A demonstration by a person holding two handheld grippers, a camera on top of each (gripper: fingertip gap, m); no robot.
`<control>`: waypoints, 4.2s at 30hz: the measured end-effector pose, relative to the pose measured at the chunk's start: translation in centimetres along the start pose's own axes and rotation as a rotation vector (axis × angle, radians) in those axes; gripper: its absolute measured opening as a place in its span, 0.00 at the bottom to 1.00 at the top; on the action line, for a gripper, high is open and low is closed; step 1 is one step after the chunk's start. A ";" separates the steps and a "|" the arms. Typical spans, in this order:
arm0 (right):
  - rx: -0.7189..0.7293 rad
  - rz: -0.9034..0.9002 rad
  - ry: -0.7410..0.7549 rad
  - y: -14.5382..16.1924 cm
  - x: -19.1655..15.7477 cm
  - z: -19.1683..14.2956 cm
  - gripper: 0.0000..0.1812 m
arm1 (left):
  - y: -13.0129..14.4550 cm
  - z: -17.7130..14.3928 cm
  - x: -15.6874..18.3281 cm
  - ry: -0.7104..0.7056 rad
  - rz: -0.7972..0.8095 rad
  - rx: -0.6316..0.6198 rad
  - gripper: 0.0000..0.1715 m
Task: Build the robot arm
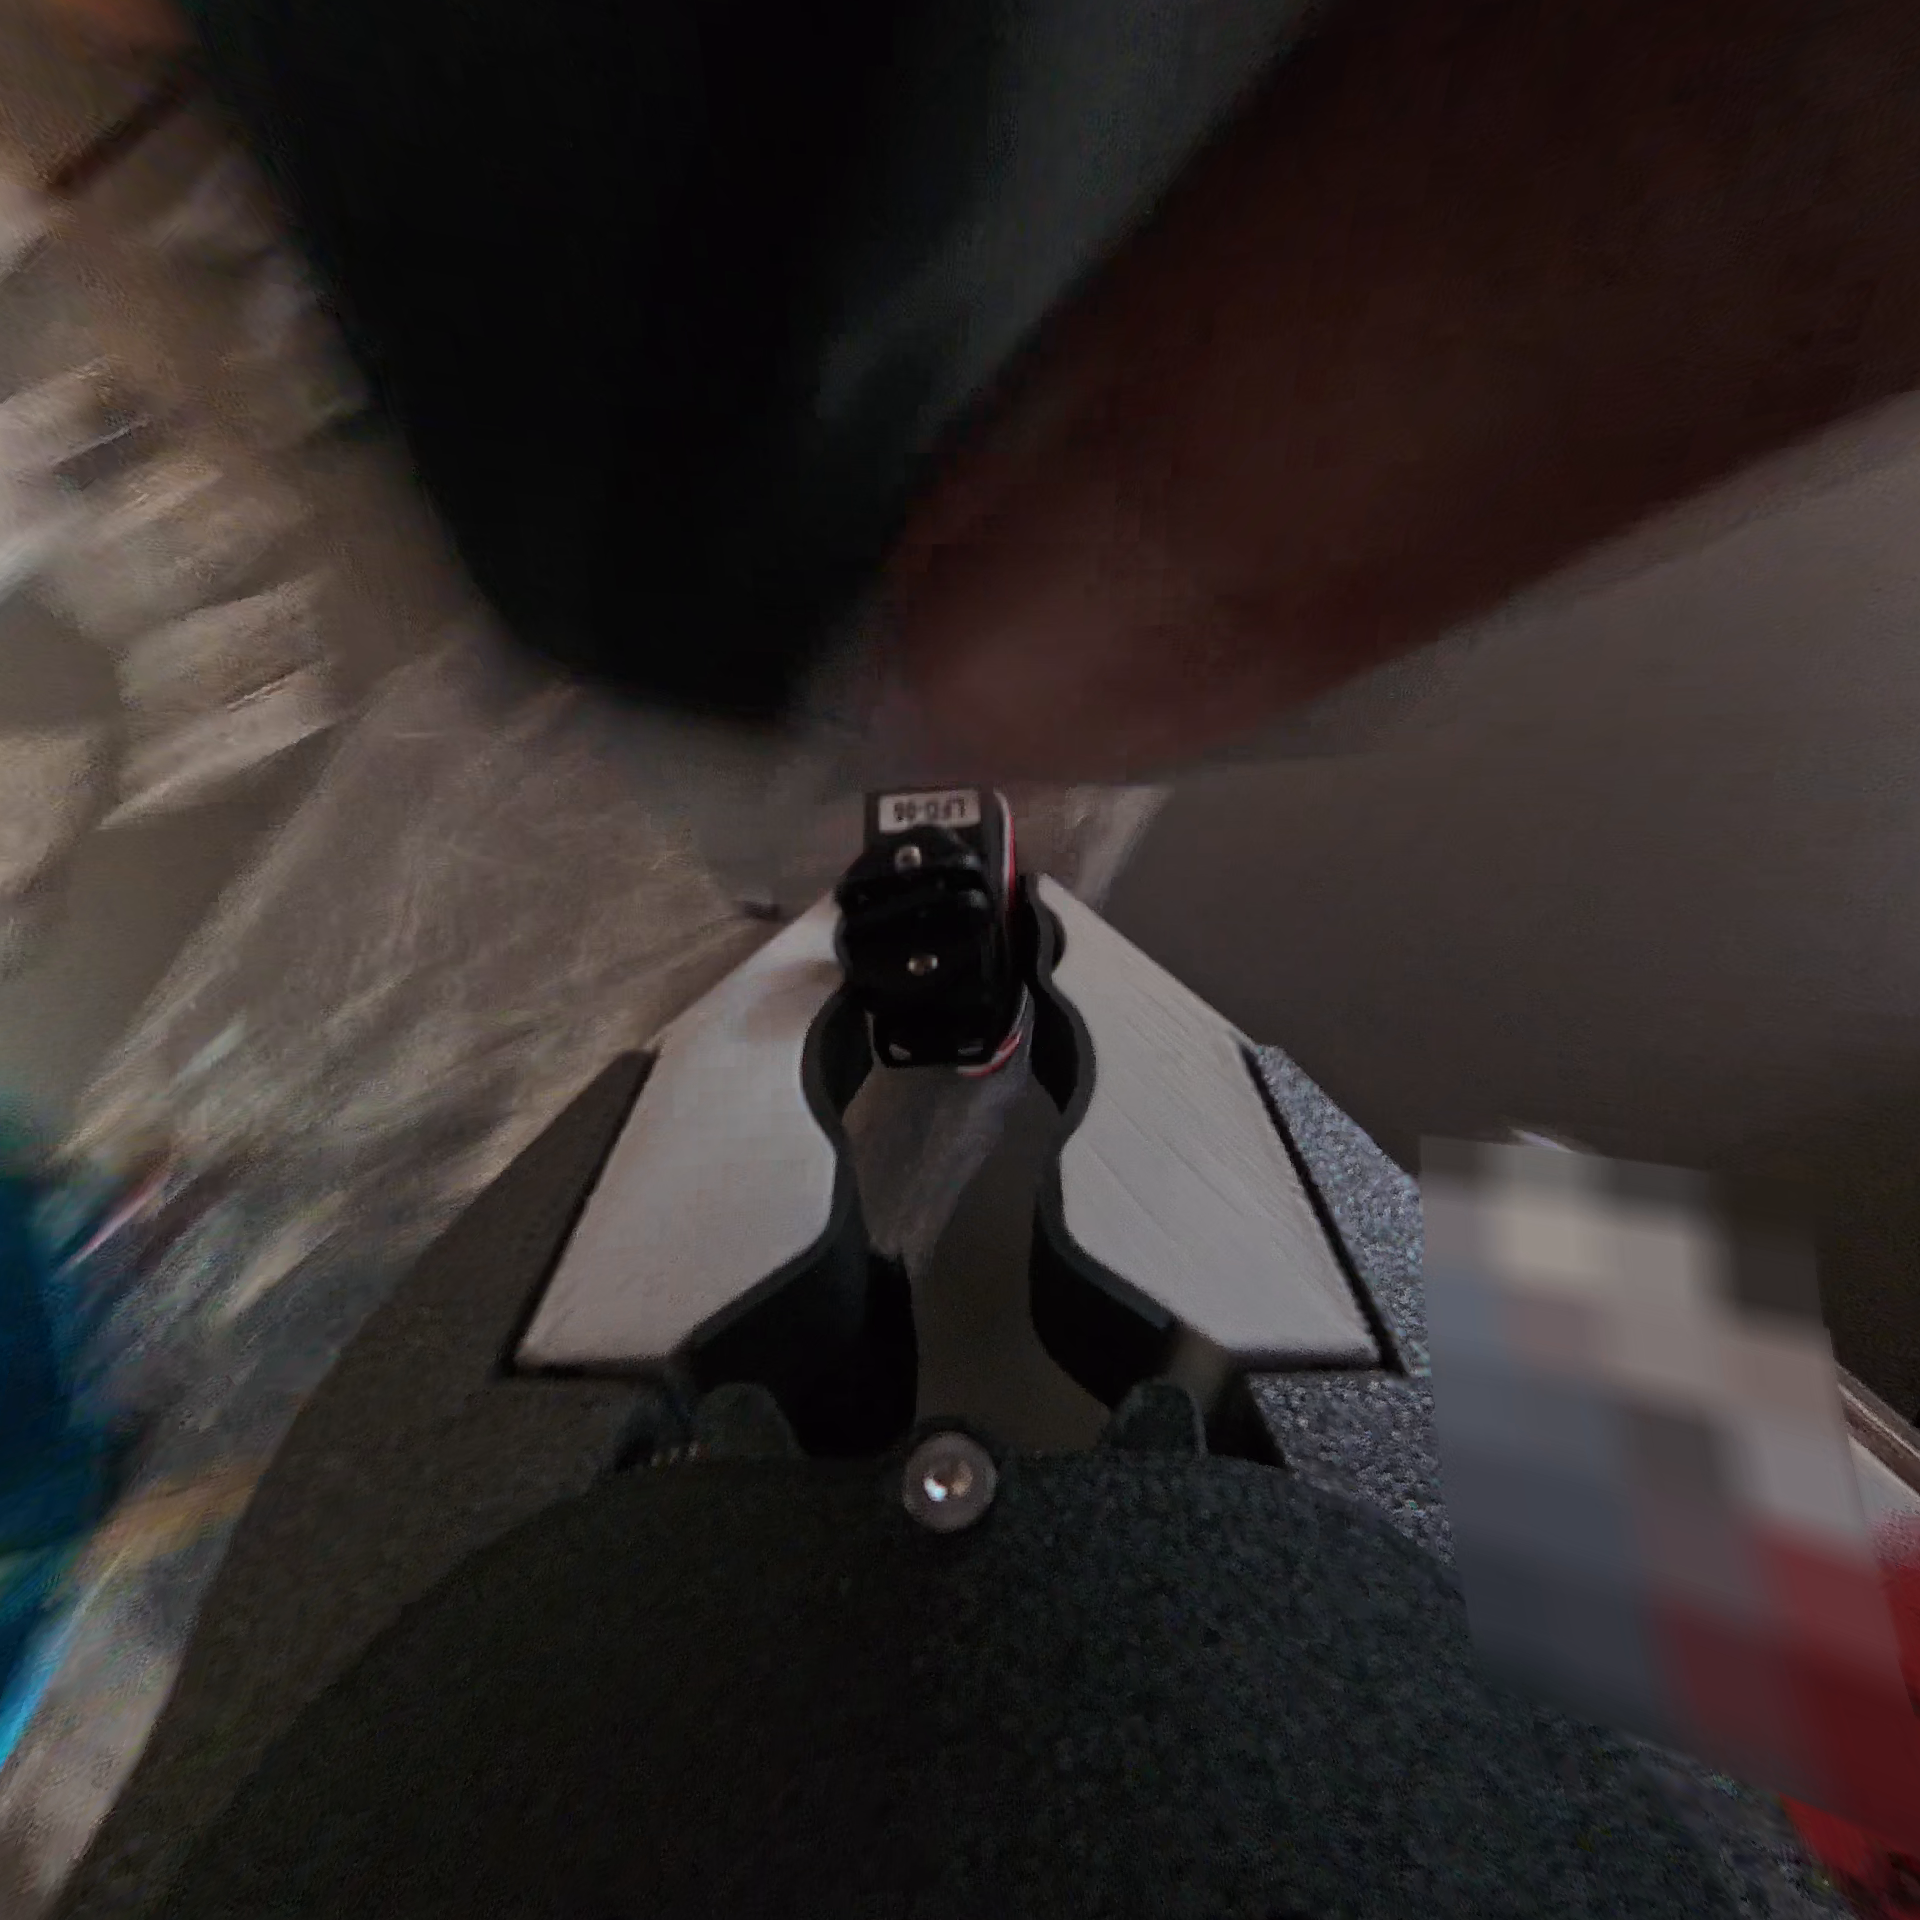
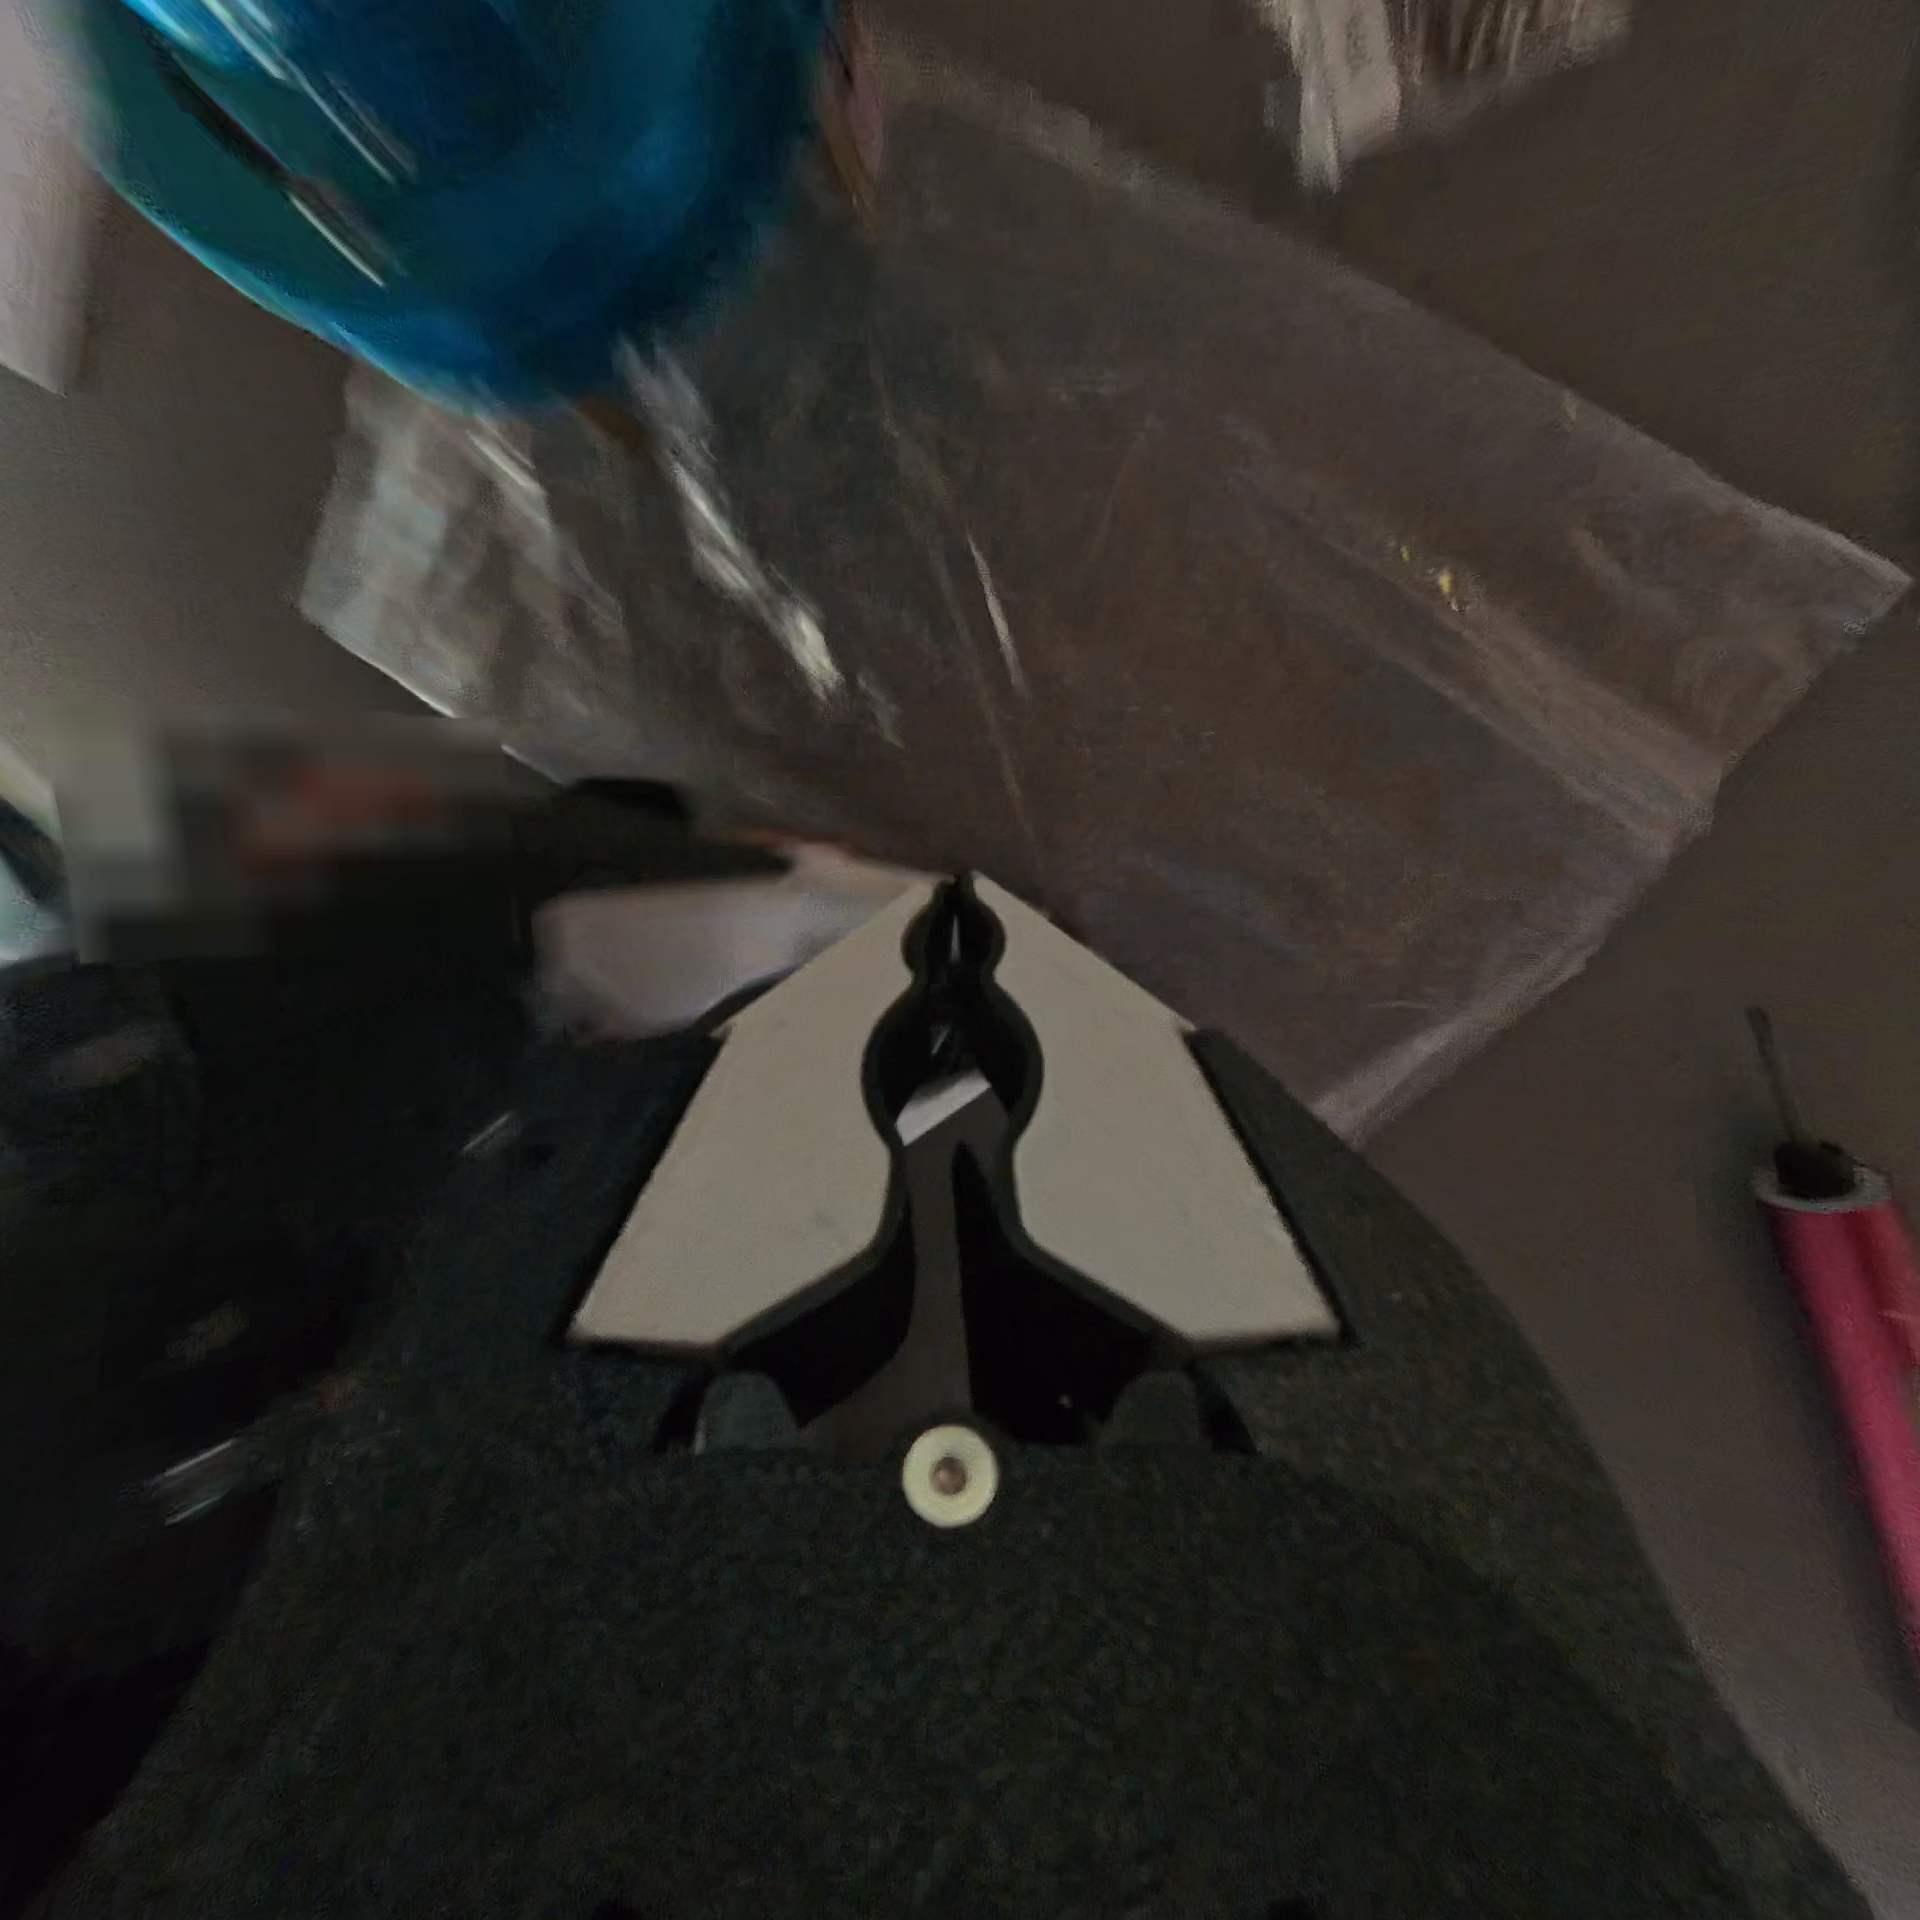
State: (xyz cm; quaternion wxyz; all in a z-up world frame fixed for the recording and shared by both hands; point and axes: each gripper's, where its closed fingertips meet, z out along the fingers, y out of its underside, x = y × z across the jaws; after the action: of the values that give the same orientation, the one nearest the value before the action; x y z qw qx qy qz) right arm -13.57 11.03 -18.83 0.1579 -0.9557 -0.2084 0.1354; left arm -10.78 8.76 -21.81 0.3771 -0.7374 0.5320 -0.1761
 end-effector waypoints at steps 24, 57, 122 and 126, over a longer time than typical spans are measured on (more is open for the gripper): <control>0.656 -0.198 -0.288 -0.5 2.2 -8.3 0.06 | -1.1 0.0 -3.4 -0.031 -0.170 -0.029 0.15; 0.783 -0.571 -0.436 -3.1 4.6 -4.6 0.14 | -1.8 -7.7 -2.5 -0.321 -0.164 0.371 0.22; 0.500 -0.685 -0.545 0.4 -1.1 -1.3 0.21 | -2.1 -5.0 -3.5 -0.362 -0.072 0.265 0.00; 0.502 -0.680 -0.552 0.4 -1.0 -1.4 0.20 | -2.0 -4.9 -3.4 -0.361 -0.067 0.259 0.00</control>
State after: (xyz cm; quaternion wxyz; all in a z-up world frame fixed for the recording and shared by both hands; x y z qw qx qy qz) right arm -13.84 9.91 -17.51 0.3571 -0.6949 -0.5029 0.3697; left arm -13.94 10.42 -16.62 0.5514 -0.7198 0.4040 -0.1207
